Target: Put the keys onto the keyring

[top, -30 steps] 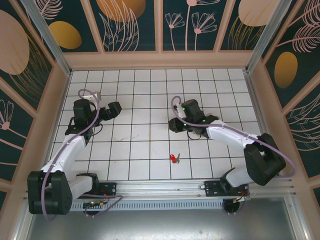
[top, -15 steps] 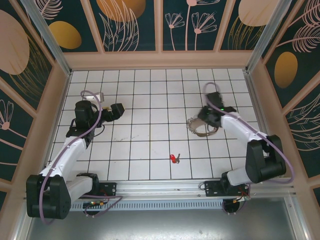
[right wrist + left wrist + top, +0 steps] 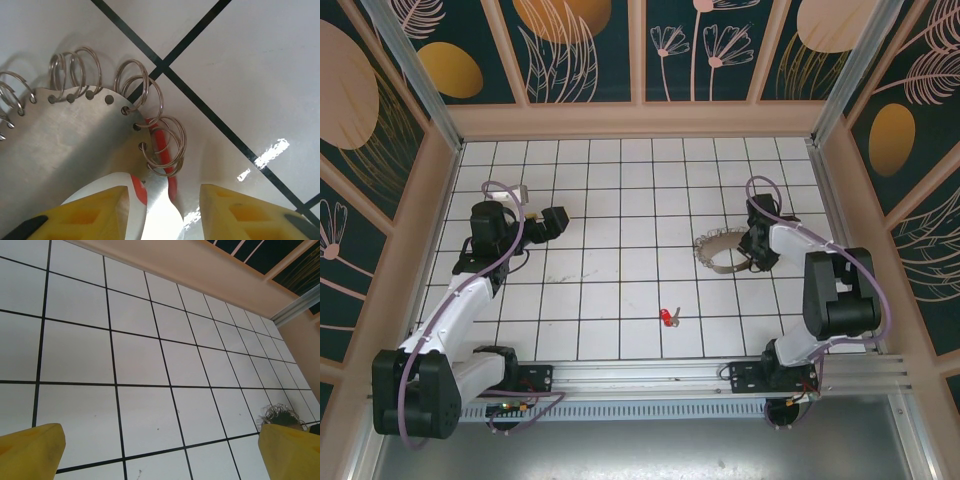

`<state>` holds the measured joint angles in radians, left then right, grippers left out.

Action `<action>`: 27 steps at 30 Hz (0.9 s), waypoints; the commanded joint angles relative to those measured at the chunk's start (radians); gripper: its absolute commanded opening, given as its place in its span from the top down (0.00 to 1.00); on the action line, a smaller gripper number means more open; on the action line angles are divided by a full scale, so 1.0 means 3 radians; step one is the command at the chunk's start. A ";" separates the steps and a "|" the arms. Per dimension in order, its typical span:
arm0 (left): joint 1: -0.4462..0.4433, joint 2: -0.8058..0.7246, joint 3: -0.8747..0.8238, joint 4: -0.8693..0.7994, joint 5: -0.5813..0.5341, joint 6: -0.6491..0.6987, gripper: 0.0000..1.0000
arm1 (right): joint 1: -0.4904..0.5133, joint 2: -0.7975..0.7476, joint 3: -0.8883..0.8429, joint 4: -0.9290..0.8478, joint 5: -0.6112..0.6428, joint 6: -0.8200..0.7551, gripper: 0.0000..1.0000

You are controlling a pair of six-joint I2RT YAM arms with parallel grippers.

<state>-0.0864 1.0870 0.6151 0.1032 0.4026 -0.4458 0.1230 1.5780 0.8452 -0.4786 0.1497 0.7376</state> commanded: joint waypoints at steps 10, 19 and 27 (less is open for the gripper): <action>-0.0029 -0.0028 0.0020 -0.0006 -0.0048 0.0039 0.01 | 0.0034 0.0490 0.0009 0.0126 -0.0156 -0.0427 0.71; -0.0039 -0.0045 0.0006 0.0013 -0.0011 0.0004 0.01 | 0.0405 0.0216 0.0072 0.0339 -0.0433 -0.1079 0.86; -0.0039 -0.0019 -0.0077 0.0164 0.0094 -0.0151 0.01 | 0.1221 0.0154 0.0104 0.0672 -0.0953 -0.1764 0.87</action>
<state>-0.0921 1.0870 0.6044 0.1158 0.3981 -0.4717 0.4362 1.6352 0.8764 -0.3241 -0.0536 0.3168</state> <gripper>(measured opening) 0.988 0.128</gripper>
